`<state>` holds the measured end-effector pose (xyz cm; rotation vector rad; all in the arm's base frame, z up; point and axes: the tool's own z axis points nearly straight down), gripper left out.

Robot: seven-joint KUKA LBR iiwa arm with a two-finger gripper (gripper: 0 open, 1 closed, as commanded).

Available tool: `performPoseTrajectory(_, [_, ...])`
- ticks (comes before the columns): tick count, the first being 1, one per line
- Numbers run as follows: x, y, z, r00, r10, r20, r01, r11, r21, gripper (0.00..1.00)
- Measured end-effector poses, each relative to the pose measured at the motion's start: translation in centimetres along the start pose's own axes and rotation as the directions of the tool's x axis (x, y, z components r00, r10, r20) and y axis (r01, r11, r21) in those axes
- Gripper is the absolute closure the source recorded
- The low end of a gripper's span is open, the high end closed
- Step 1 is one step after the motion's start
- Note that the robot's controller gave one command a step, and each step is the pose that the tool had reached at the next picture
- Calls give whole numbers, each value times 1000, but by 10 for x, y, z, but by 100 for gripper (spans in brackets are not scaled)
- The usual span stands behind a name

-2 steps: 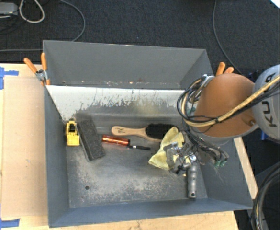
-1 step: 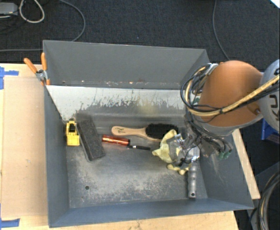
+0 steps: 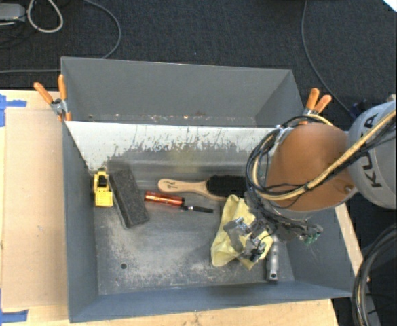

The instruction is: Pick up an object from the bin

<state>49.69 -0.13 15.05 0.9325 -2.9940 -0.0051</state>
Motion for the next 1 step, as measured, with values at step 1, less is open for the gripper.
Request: performPoseTrajectory(1, [4,-2,12,999,32,-12,-32,999,-11,100])
